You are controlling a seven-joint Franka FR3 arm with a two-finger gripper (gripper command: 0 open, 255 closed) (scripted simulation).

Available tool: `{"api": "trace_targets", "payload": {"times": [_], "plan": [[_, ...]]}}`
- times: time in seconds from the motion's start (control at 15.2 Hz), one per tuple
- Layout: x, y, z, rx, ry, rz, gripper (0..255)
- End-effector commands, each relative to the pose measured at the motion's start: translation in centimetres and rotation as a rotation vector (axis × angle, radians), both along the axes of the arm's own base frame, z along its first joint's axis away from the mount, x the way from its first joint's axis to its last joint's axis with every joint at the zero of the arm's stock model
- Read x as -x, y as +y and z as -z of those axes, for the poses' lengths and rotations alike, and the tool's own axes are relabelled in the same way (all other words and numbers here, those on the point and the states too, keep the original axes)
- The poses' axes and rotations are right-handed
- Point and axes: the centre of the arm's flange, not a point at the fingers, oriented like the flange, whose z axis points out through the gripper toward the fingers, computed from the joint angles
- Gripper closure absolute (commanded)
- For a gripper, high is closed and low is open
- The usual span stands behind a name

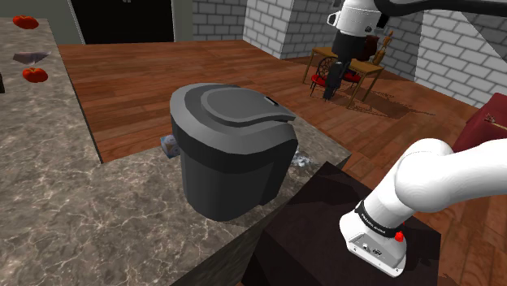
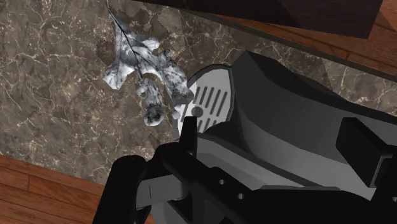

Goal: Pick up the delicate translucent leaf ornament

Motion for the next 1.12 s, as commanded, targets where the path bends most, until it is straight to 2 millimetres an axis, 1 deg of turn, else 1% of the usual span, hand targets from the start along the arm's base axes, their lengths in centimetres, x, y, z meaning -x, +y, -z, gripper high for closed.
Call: {"api": "trace_targets", "payload": {"times": [0.0, 1.06], "plan": [[0.0, 0.0, 0.0, 0.000, 0.000, 0.000, 0], [-6.1, -12.1, 16.5, -0.046, -0.034, 0.123, 0]]}}
